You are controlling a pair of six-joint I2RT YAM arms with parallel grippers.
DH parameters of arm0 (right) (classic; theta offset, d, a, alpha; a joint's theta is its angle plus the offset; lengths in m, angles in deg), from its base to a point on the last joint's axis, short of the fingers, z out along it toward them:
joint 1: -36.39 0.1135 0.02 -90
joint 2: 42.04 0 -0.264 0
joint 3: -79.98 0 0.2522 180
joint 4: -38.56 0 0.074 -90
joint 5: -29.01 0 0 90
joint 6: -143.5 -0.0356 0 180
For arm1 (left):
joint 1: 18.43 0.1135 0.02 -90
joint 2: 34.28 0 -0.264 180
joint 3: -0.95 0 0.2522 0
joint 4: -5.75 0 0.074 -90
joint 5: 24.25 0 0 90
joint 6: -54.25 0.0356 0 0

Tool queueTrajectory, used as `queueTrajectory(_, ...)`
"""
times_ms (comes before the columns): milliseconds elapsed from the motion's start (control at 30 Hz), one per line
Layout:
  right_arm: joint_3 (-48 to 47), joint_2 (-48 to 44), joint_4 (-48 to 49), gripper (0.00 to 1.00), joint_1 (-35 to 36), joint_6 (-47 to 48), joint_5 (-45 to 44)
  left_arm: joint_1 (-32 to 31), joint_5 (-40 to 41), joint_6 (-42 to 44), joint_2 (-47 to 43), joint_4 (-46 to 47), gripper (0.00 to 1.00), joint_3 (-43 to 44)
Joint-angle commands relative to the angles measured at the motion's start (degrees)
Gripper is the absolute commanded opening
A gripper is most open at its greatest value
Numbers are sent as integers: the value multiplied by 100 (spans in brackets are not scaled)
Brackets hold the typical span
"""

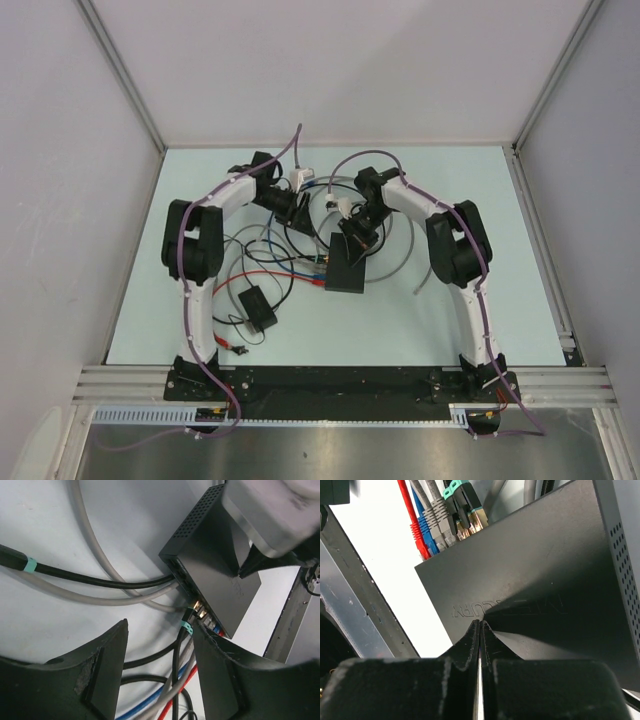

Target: Pull the plug from the switch port

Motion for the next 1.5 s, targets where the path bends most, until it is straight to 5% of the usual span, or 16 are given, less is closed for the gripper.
queueTrajectory(0,-47,486,302,0,-63,302,-842,20,-473,-187,156,176,59,414)
queueTrajectory(700,-118,645,311,0,-72,355,-789,-59,-1045,505,824,-551,47,484)
queueTrajectory(1467,32,583,346,0,-11,338,-850,-314,-1519,937,1193,-1283,48,651)
